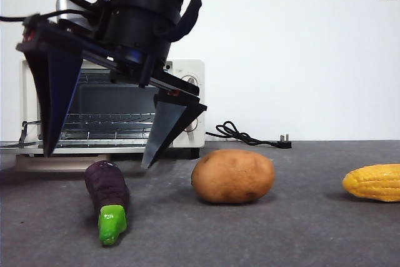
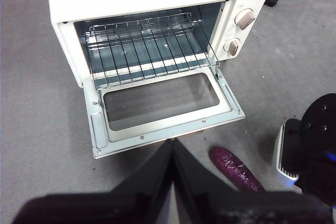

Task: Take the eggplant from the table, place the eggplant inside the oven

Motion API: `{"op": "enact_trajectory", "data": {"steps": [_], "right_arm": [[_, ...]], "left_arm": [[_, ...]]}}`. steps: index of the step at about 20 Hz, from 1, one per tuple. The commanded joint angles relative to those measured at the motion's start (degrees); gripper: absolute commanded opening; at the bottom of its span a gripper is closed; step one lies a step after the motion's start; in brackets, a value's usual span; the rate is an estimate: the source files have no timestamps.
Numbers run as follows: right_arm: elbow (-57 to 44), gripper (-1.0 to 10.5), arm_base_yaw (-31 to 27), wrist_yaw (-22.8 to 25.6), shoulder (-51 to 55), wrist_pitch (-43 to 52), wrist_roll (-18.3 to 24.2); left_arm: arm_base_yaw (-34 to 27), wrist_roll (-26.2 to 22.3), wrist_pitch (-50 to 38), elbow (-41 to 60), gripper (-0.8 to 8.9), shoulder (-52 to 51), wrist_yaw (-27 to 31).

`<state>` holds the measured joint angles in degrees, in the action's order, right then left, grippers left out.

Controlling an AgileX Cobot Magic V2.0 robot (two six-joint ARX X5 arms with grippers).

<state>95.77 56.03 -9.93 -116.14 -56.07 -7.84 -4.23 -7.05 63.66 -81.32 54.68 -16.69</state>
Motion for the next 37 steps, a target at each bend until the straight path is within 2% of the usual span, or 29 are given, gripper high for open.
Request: {"op": "enact_trajectory", "data": {"steps": [1, 7, 14, 15, 18, 22, 27, 31, 34, 37], "right_arm": [[-0.4, 5.9, 0.3, 1.7, -1.2, 1.6, -4.2], [-2.6, 5.6, 0.3, 2.9, -1.2, 4.1, -6.9], [-10.5, 5.5, 0.7, 3.0, -1.2, 10.1, -10.5], [-11.0, 5.2, 0.7, 3.5, -1.2, 10.7, -11.1], [-11.7, 2.8, 1.0, 7.0, -1.2, 11.7, -11.5], [-11.7, 0.5, 1.8, 7.2, -1.2, 14.1, -11.5], [-11.7, 0.1, 3.5, 7.4, -1.2, 15.9, -11.4], [-11.6, -0.1, 4.0, 7.4, -0.5, 17.1, -9.6], [-10.6, -0.1, 4.0, 5.6, 1.9, 16.5, -7.4], [-9.2, -0.1, 3.3, 3.0, 4.3, 16.9, -6.9]], "left_arm": [[0.8, -0.7, -0.1, 0.2, -0.06, -0.2, -0.2], [1.9, -1.0, -0.1, 0.2, -0.06, -0.2, -0.2], [2.5, -1.1, -1.0, 0.2, -0.06, -0.2, -0.2], [2.5, -1.1, -1.1, 0.2, -0.06, -0.2, -0.2], [2.5, -1.1, -1.1, 0.2, -0.06, -0.2, -0.2], [2.5, -1.1, -1.1, 0.2, -0.06, -0.2, -0.2], [2.4, -1.1, -1.2, 0.2, -0.06, -0.1, -0.2], [2.4, -1.1, -1.6, 0.2, -0.06, -0.1, -0.2], [2.4, -1.1, -1.6, 0.2, -0.06, 0.0, -0.2], [2.5, -1.1, -1.6, 0.2, -0.05, 0.0, -0.2]]}}
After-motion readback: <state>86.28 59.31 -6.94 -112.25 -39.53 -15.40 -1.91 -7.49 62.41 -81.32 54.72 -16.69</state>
